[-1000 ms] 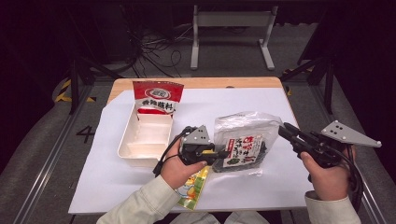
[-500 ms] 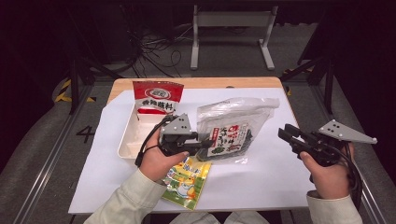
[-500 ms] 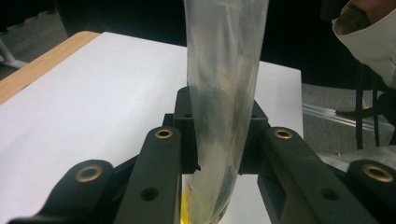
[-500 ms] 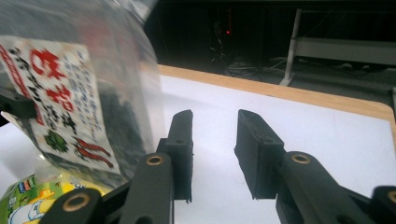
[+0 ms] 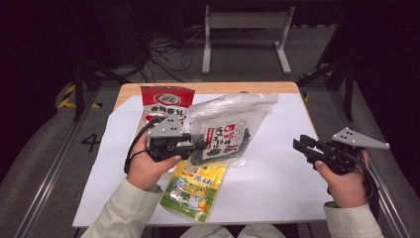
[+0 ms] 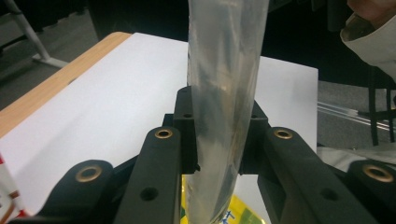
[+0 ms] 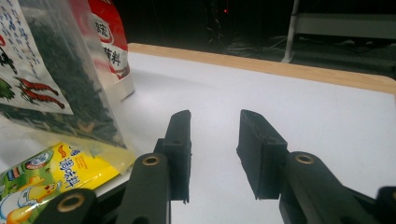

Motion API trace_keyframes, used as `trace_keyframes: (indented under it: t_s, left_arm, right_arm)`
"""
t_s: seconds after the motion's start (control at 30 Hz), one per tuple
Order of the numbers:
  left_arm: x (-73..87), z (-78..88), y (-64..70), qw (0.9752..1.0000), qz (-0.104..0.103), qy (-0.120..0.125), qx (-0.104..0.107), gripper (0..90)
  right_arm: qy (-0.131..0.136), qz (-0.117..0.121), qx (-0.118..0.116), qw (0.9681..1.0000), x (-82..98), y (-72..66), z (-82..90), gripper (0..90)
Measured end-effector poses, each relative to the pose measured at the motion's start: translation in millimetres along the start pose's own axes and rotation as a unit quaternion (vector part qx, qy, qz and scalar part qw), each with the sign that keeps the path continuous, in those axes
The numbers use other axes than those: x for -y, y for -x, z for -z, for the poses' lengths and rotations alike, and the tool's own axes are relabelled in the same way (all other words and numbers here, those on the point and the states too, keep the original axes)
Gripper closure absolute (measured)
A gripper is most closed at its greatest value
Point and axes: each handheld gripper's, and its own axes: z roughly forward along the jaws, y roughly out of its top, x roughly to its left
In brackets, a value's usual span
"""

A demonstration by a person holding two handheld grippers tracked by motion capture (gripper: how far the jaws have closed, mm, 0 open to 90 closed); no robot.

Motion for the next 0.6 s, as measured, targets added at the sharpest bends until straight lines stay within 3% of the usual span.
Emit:
trace_keyframes:
  t_s: [0.2,0.47,0.6]
  left_arm:
    - [0.9,11.1,-5.7,0.9997,-0.006,0.022,-0.012,75.4]
    - [3.6,26.0,-10.4,0.9987,0.004,0.039,-0.031,75.4]
    - [4.7,34.4,-13.2,0.9974,0.001,0.052,-0.049,75.4]
  right_arm:
    - [-0.019,-0.001,0.004,0.9998,4.4,4.1,-5.1,62.5]
    - [-0.041,-0.008,0.011,0.9991,12.1,10.9,-14.8,61.6]
    - [-0.049,-0.012,0.013,0.9986,15.4,13.8,-17.9,60.8]
